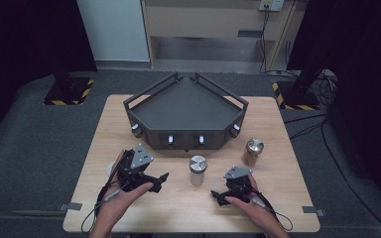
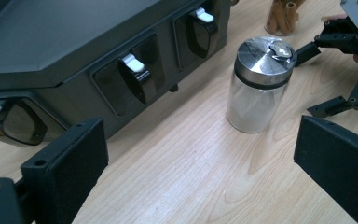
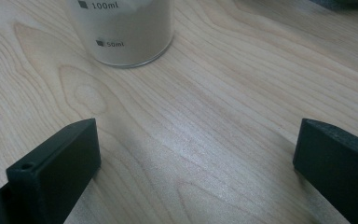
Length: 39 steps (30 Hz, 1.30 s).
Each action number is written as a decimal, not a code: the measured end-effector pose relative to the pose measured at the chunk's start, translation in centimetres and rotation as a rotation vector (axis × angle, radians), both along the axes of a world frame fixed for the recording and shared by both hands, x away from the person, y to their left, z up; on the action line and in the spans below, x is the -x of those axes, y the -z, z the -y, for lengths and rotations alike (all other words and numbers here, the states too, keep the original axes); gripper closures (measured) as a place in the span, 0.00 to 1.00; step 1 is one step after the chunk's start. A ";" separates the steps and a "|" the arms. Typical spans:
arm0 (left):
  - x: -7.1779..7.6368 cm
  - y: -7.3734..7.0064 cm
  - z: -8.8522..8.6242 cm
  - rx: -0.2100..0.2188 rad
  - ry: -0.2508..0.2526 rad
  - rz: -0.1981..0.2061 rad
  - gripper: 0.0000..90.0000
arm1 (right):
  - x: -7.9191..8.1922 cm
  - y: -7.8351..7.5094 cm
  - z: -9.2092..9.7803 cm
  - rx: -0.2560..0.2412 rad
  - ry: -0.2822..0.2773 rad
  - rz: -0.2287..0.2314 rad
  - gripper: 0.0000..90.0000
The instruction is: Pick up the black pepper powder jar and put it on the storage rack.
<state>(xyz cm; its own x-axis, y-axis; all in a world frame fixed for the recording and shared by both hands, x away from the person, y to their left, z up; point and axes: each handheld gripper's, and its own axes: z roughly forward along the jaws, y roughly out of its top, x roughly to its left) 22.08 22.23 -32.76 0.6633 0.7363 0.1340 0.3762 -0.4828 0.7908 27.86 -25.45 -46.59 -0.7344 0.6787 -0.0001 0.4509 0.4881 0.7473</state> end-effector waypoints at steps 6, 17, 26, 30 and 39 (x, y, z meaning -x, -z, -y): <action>0.1 -0.3 -0.6 0.010 -0.011 0.011 0.02 | 0.0 0.0 0.0 0.000 0.000 0.001 0.01; 0.4 -0.5 -1.6 0.026 -0.031 0.018 0.02 | 0.0 0.0 0.0 0.000 0.001 0.001 0.01; 0.8 -0.3 -2.6 0.044 -0.048 0.027 0.02 | 0.0 0.0 0.0 0.000 0.001 0.000 0.01; 0.9 -0.2 -2.9 0.044 -0.050 0.028 0.02 | 0.0 0.0 0.0 0.000 0.003 0.000 0.01; 1.2 0.2 -3.7 0.038 -0.066 0.025 0.01 | 0.2 0.0 -0.1 -0.001 0.011 0.000 0.01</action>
<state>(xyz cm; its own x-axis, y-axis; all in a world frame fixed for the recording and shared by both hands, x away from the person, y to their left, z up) 20.90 25.91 -32.97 0.6100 0.7830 0.1215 0.3857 -0.4274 0.8177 27.70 -25.33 -46.61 -0.7272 0.6864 0.0003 0.4557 0.4824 0.7481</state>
